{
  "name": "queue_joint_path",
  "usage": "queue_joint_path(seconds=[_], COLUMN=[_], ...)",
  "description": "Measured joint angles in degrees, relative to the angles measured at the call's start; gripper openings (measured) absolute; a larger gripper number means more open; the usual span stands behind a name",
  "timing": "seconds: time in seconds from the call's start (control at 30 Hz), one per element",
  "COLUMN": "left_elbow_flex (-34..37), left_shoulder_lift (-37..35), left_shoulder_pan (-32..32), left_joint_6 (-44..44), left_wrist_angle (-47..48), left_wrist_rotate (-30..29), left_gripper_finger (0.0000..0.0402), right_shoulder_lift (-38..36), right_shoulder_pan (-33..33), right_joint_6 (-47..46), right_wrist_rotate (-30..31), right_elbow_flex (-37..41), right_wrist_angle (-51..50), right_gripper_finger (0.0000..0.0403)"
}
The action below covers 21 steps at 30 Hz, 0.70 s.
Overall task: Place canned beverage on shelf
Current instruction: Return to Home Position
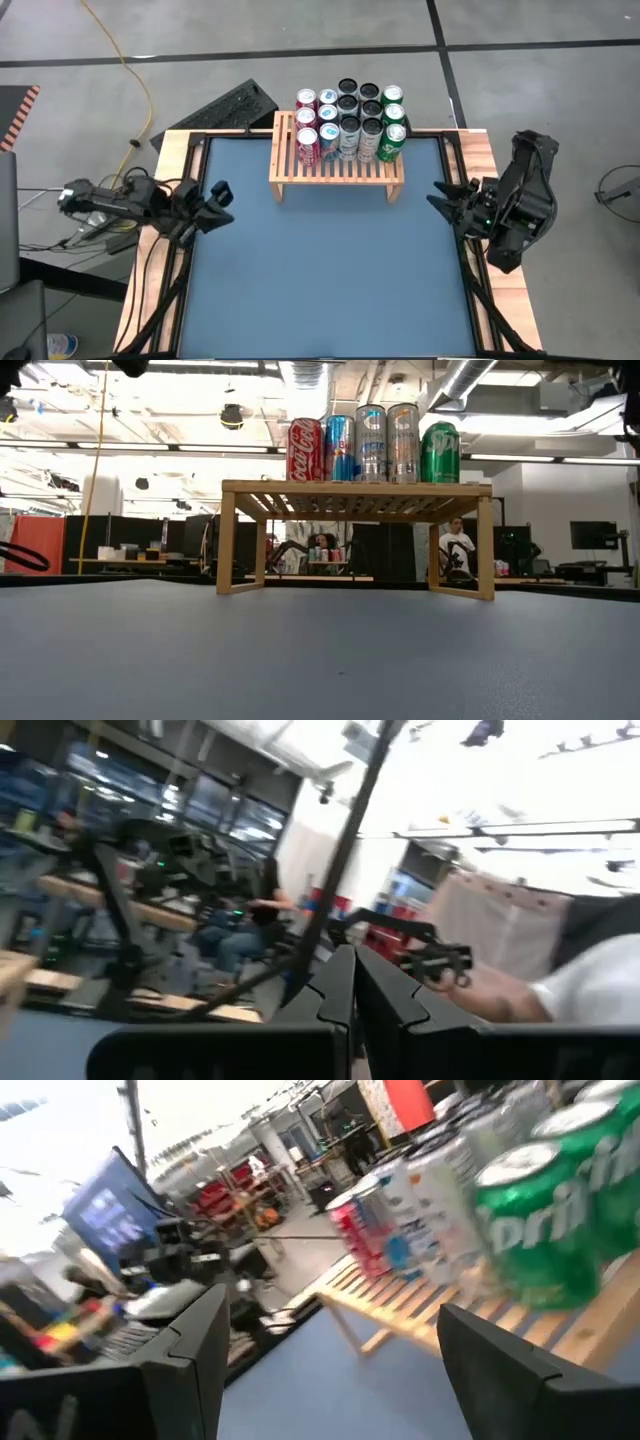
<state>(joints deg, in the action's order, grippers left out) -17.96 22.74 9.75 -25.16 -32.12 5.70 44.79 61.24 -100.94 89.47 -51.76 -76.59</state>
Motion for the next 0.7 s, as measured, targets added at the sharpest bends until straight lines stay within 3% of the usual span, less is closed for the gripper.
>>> queue_joint_path(seconds=[0.13, 0.3, 0.4, 0.57, 0.7], left_elbow_flex=[-0.37, -0.37, -0.37, -0.37, -0.37], left_shoulder_lift=[0.02, 0.01, 0.0, 0.15, 0.22], left_shoulder_pan=[3.62, 4.68, 4.69, 4.69, 4.71], left_joint_6=[-2.1, -11.66, -11.77, -10.96, -10.7], left_wrist_angle=[-0.02, -1.34, -2.12, -2.18, -2.25], left_wrist_rotate=[-0.51, -2.47, -2.91, -1.51, -1.51], left_gripper_finger=[0.0, 0.0, 0.0, 0.0, 0.0], right_shoulder_lift=[0.99, 0.78, 0.14, 0.86, 1.97], right_shoulder_pan=[4.9, 14.02, 16.4, 13.62, 6.7], right_joint_6=[7.15, 33.18, 42.42, 59.68, 83.29], right_wrist_rotate=[-0.72, -1.7, -2.56, -7.6, -23.06], right_elbow_flex=[-1.74, -9.43, -13.31, -15.34, -15.24], right_wrist_angle=[8.15, 19.98, 23.79, 37.07, 58.99], right_gripper_finger=[0.0286, 0.0286, 0.0286, 0.0286, 0.0286])
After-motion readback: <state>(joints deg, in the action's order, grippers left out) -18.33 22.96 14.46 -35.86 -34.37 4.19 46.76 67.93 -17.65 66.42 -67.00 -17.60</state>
